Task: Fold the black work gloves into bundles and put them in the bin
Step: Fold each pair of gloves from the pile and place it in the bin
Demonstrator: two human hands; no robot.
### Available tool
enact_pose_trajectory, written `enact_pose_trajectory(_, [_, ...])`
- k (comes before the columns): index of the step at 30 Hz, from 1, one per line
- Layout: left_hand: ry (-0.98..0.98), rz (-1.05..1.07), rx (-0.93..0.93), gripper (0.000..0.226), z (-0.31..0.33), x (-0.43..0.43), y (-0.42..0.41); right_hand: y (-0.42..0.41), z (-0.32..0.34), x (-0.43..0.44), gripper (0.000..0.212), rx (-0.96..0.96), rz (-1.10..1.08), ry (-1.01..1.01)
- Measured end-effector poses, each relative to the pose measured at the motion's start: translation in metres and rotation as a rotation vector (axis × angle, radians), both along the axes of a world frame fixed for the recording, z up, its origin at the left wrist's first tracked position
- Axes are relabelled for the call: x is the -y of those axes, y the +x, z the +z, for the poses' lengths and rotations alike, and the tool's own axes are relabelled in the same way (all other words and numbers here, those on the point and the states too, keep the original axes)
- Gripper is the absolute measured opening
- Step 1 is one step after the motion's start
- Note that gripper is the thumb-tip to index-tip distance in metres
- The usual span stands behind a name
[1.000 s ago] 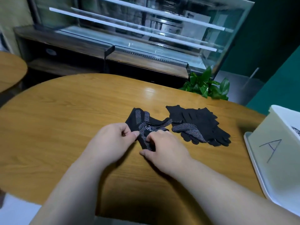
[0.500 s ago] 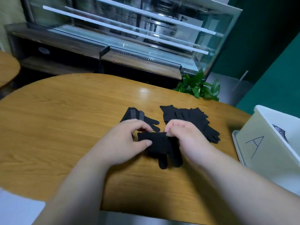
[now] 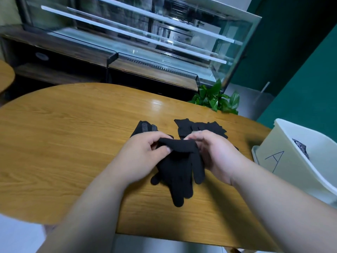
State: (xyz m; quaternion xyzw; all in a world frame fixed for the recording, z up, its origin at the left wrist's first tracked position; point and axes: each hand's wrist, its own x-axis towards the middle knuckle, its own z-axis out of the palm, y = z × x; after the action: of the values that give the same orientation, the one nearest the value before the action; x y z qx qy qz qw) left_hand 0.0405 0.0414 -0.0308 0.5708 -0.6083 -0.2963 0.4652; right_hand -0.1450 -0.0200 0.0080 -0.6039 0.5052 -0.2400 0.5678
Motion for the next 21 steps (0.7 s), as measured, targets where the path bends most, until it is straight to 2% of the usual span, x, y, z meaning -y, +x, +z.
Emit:
enact_pose_trajectory(2, [-0.004,0.030,-0.110,0.016,-0.001,0.002,-0.001,0.000,0.000,0.001,0.063,-0.062,0.085,-0.164])
enact_pose_trajectory(4, [-0.008,0.053,-0.175,0.019,-0.001,0.003,-0.002,0.000,0.002,-0.003,0.063,-0.128,0.171,-0.357])
enact_pose_trajectory(7, [0.034,-0.006,-0.234,0.020,0.000,0.004,-0.003,0.002,0.006,-0.006,0.065,-0.244,0.232,-0.509])
enact_pose_trajectory(8, [0.044,-0.023,-0.247,0.021,0.000,0.004,-0.004,0.004,0.007,-0.007,0.060,-0.264,0.216,-0.547])
enact_pose_trajectory(10, [0.057,-0.024,-0.246,0.022,0.001,0.004,-0.006,0.007,0.011,-0.006,0.030,-0.267,0.158,-0.631])
enact_pose_trajectory(12, [0.076,-0.020,-0.233,0.024,0.000,0.005,-0.005,0.009,0.017,-0.004,0.005,-0.248,0.104,-0.625])
enact_pose_trajectory(17, [0.109,-0.086,-0.247,0.012,-0.004,0.006,0.004,0.004,0.033,0.007,0.011,-0.155,0.015,-0.462])
enact_pose_trajectory(19, [0.111,-0.011,-0.203,0.007,-0.007,0.008,0.003,-0.001,0.037,0.012,0.011,-0.154,-0.005,-0.423])
enact_pose_trajectory(21, [0.111,0.085,-0.108,0.014,-0.012,0.012,0.002,-0.005,0.040,0.017,0.009,-0.155,-0.022,-0.362])
